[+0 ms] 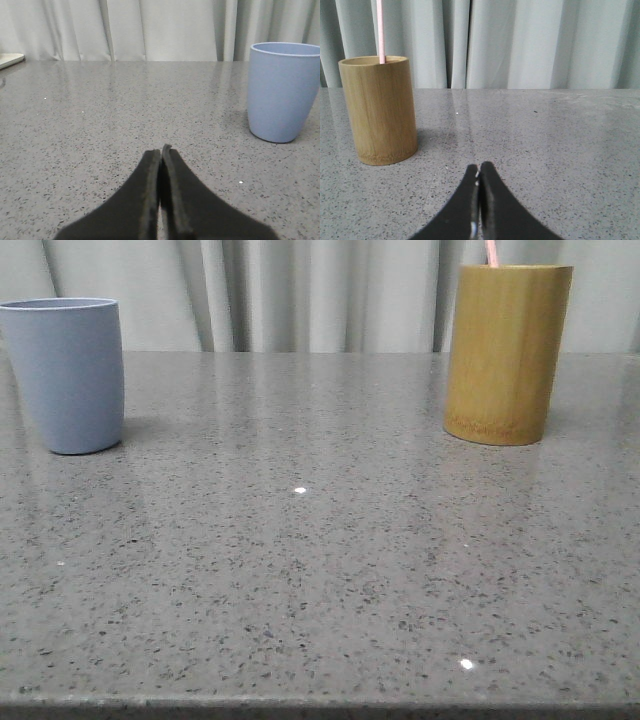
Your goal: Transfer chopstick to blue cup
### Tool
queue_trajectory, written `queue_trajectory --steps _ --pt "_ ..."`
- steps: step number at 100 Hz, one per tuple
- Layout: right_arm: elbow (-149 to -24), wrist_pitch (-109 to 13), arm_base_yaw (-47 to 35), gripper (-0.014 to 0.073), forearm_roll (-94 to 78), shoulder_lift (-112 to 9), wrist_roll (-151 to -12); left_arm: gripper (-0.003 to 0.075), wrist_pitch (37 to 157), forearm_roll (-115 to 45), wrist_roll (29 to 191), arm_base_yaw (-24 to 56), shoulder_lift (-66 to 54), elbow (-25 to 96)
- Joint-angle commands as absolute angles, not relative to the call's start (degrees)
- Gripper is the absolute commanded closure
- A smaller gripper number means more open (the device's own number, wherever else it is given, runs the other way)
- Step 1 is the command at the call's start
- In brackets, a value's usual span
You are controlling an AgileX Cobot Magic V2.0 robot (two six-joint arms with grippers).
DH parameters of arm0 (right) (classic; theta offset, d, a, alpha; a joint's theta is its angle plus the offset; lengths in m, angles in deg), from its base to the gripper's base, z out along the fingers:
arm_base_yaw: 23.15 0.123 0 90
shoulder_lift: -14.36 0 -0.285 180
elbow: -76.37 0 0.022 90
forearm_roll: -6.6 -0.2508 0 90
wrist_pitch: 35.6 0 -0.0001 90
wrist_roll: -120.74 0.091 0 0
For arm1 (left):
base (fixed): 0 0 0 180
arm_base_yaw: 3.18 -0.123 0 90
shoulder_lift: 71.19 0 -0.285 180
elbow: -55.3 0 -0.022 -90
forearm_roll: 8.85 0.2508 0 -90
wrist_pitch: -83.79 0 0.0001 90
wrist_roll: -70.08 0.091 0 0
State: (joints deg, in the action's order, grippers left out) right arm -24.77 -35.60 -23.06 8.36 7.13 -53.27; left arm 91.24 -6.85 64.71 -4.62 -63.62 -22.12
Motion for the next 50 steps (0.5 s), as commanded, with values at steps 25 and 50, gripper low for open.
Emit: queue_trajectory --steps 25,50 --pt "-24.77 -31.57 -23.34 0.0690 9.01 8.33 -53.27 0.0739 85.09 -6.94 64.33 -4.66 -65.57 -22.51" --pt "-24.77 -31.57 -23.34 0.0690 9.01 8.33 -53.27 0.0739 84.83 -6.94 64.33 -4.66 -65.57 -22.51"
